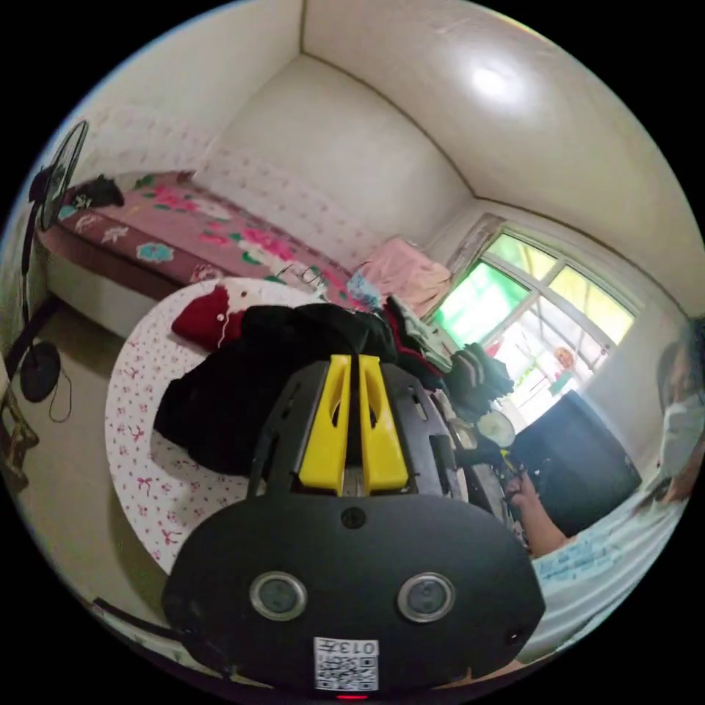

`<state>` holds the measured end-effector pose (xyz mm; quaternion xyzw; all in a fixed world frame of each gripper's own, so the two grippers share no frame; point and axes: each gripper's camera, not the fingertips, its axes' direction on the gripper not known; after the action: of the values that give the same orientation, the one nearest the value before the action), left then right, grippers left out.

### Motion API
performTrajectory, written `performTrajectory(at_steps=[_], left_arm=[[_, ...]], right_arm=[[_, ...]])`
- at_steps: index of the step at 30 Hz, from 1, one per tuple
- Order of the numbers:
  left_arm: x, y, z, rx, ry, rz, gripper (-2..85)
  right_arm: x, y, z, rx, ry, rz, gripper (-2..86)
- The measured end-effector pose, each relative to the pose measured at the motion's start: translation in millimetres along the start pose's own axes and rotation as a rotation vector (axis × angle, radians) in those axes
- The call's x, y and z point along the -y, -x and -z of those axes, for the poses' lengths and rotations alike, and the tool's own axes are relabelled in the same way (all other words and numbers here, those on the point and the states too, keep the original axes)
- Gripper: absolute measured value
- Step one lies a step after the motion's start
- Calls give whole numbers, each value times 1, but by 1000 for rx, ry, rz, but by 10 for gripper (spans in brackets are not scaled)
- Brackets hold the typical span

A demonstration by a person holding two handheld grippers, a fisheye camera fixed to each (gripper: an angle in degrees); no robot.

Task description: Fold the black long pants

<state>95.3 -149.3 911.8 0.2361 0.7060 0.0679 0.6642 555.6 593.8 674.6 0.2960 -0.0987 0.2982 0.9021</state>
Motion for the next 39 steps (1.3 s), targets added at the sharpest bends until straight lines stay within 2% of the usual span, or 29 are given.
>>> performTrajectory(at_steps=[5,9,12,14,19,23,27,30,32,34,36,39], left_arm=[[-86,40,33,83,52,244,5],[-164,78,41,182,120,489,5],[-195,94,36,173,166,596,5],[-198,95,35,163,154,605,5],[-176,65,41,209,156,402,6],[-184,49,44,246,144,330,9],[-211,53,40,344,187,453,19],[-216,37,57,492,68,495,24],[-204,17,56,588,47,406,27],[-184,-3,29,588,156,252,31],[-164,-27,-33,510,362,54,40],[-156,-61,-123,492,564,-160,64]], right_arm=[[-35,-40,18,-39,37,-169,4],[-82,-74,12,-141,168,-329,4],[-106,-91,-4,-188,319,-412,4],[-111,-92,-8,-189,348,-416,4],[-94,-66,6,-148,307,-259,5],[-103,-63,16,-103,305,-247,10],[-126,-65,19,-227,402,-318,24],[-130,-60,42,-338,317,-373,37],[-125,-47,51,-400,289,-319,47],[-114,-17,44,-444,315,-151,71],[-108,10,26,-463,362,0,84],[-105,48,-16,-505,455,210,103]])
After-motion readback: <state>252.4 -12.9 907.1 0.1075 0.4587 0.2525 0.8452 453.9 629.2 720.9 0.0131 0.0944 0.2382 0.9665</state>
